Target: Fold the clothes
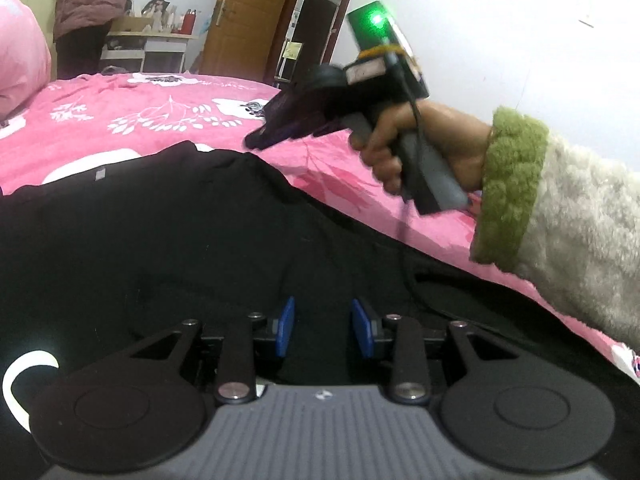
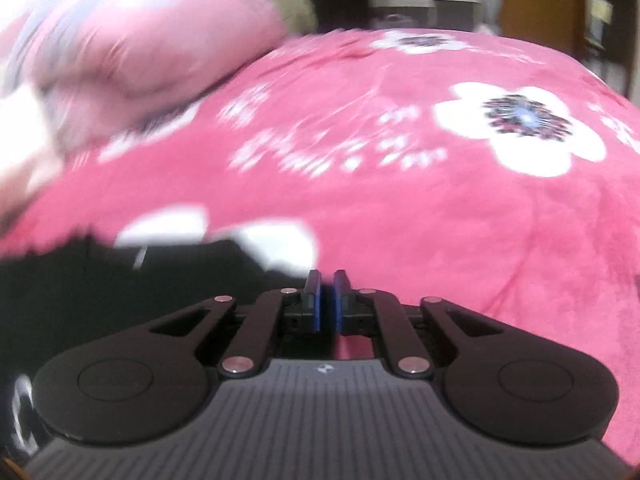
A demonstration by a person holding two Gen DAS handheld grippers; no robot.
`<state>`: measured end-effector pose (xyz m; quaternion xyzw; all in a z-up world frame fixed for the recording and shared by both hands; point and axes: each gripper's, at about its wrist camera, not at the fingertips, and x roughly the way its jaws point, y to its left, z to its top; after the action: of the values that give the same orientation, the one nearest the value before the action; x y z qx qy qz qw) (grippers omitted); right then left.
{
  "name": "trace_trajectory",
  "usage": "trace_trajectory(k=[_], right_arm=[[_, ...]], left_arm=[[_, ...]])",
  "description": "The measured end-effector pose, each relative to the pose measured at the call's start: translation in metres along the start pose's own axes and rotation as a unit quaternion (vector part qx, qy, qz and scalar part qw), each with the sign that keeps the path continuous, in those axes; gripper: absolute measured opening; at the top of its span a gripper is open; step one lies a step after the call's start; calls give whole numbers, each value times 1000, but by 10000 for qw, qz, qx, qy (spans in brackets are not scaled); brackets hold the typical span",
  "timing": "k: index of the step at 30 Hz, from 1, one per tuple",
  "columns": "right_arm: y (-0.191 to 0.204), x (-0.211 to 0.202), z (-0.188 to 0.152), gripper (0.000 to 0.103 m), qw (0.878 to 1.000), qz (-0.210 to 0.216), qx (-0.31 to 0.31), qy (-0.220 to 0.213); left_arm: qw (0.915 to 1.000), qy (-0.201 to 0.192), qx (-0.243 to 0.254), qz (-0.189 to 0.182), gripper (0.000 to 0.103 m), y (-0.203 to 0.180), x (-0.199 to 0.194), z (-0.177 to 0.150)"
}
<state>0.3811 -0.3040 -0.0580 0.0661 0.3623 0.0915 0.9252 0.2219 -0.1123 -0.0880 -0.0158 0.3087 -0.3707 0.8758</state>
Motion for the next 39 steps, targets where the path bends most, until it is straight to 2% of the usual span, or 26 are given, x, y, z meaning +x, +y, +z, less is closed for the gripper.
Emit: trace_trajectory(k=[2, 5, 7, 11, 12, 15, 18, 22, 26, 28, 31, 34, 39], right_arm=[[-16, -7, 8, 7, 9990, -33, 439, -99], [-38, -14, 5, 10, 9925, 380, 1153, 127], [-42, -8, 1, 18, 9873, 626, 1410, 370], [-34, 12, -5, 23, 9832, 772, 1512, 666], [-32, 15, -6, 23, 9834, 767, 1515, 637], [-27, 17, -2, 5, 9865, 711, 1418, 416], [-27, 17, -3, 4, 9892, 574, 1330, 212], [-33, 23, -5, 4, 9870, 462, 1538, 84], [-46, 7, 2, 9, 9844, 184, 1740, -176], [-53, -14, 4, 10, 9840, 266, 1744, -255], [-49, -50, -1, 10, 9901, 363, 1343, -181], [-39, -79, -15, 10, 9942, 564, 915, 71], [-1, -85, -48, 9, 9968, 546, -158, 558]], left_arm=[[10000, -4, -42, -32, 34, 1, 0, 0], [9999, -7, -113, -83, 34, 4, 0, 0], [9998, -11, -157, -112, 34, 6, 0, 0], [9996, -23, -239, -165, 34, 8, 0, 0], [9995, -27, -258, -179, 34, 9, 0, -1], [9993, -33, -296, -206, 34, 10, 0, -1], [9992, -39, -332, -232, 34, 11, -1, -1], [9989, -41, -375, -262, 34, 13, -1, -1], [9987, -42, -421, -291, 34, 14, -1, -1], [9985, -42, -444, -305, 34, 15, -2, -1], [9983, -42, -484, -332, 34, 16, -2, -1], [9977, -40, -566, -379, 34, 18, -1, -1], [9967, -54, -693, -415, 34, 22, -2, -1]])
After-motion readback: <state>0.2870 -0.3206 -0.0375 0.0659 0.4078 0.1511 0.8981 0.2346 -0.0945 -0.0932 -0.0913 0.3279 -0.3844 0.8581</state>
